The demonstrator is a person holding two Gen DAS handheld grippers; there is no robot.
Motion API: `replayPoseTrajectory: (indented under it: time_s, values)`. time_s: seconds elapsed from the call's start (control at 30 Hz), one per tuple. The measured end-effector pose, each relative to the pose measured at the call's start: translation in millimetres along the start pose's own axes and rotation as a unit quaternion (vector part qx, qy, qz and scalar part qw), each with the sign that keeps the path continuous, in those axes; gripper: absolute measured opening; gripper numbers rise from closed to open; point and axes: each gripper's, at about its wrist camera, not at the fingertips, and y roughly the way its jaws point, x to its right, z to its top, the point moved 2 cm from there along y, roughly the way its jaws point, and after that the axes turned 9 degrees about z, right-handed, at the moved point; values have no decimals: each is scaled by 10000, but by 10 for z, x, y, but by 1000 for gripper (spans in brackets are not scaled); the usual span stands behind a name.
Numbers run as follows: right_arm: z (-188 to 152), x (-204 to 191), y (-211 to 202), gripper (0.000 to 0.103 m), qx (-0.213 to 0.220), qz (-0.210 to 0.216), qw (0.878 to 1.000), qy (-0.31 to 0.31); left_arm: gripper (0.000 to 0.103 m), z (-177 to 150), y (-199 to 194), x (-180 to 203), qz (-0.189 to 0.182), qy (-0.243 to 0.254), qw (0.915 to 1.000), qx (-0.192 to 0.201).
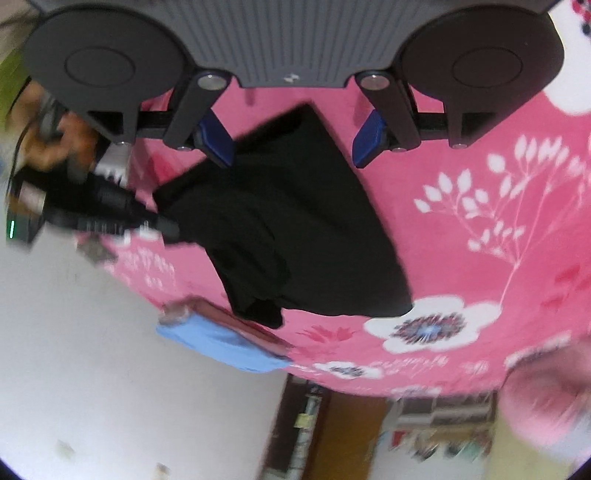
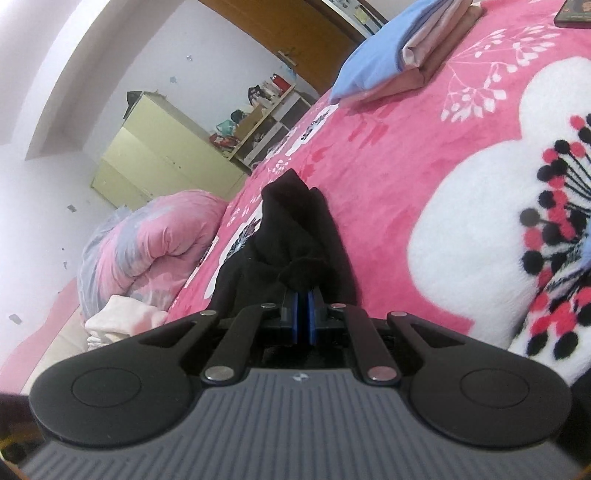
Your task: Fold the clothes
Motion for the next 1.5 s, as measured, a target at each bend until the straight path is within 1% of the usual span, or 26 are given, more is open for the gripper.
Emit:
replayPoseTrajectory:
  time_s: [0.13, 0.23, 0.3, 0.37, 0.5, 0.63, 0.73, 0.8, 0.83, 0.87, 0.9, 0.93, 0.97, 1.1, 1.17, 1.27, 1.4, 1.47, 1.5]
  values:
    - [63, -76, -16, 4, 6, 157, 9999, 51, 72, -82, 76, 242, 477, 659, 9966, 119]
    - [133, -203, -10, 4, 24, 355, 9994, -2, 72, -118, 139, 342, 786, 859, 9930, 217]
    - [171, -278, 0, 4, 45, 421, 9991, -98, 72, -116, 178, 358, 996, 876, 9909, 240]
    - [207, -338, 10, 4, 72, 466, 9987, -179, 71, -118, 183, 341, 1070, 825, 9906, 234]
    - [245, -328, 8, 4, 84, 475, 9988, -129, 71, -145, 152, 294, 1212, 829, 9889, 221]
    - [259, -310, 14, 4, 85, 482, 9988, -90, 71, -166, 137, 226, 1502, 736, 9857, 217]
    - [257, -306, 22, 4, 87, 494, 9987, -72, 68, -180, 129, 176, 1705, 658, 9829, 215]
    - [239, -299, 26, 4, 74, 505, 9987, -48, 63, -182, 130, 169, 1736, 615, 9826, 241]
    - [231, -294, 28, 4, 66, 503, 9987, -31, 55, -186, 123, 176, 1727, 610, 9827, 274]
    - [225, -284, 30, 4, 57, 492, 9988, -15, 45, -192, 114, 176, 1704, 557, 9834, 293]
    - [221, -270, 26, 4, 53, 458, 9989, -11, 39, -199, 103, 165, 1658, 456, 9847, 290]
    - [216, -255, 22, 4, 48, 423, 9991, -8, 29, -209, 97, 158, 1621, 379, 9856, 277]
    - [195, -214, 7, 4, 8, 331, 9995, -4, 24, -224, 97, 155, 1598, 337, 9863, 253]
    - [108, -46, -54, 8, -156, -43, 9999, 16, 19, -269, 97, 162, 1536, 253, 9876, 197]
    - [38, 90, -93, 9, -269, -222, 9990, 267, 16, -275, 96, 182, 1537, 289, 9875, 206]
    - [7, 198, -193, 9, -127, -80, 9983, 566, 12, -280, 104, 186, 1483, 272, 9884, 202]
    - [26, 164, -216, 11, -56, -83, 9994, 335, 10, -280, 113, 182, 1423, 215, 9894, 202]
    - [31, 126, -200, 5, -102, -95, 9998, 150, 7, -282, 98, 171, 1381, 155, 9901, 203]
    - [40, 63, -227, 4, -72, -97, 9999, -43, 7, -283, 92, 164, 1368, 126, 9903, 204]
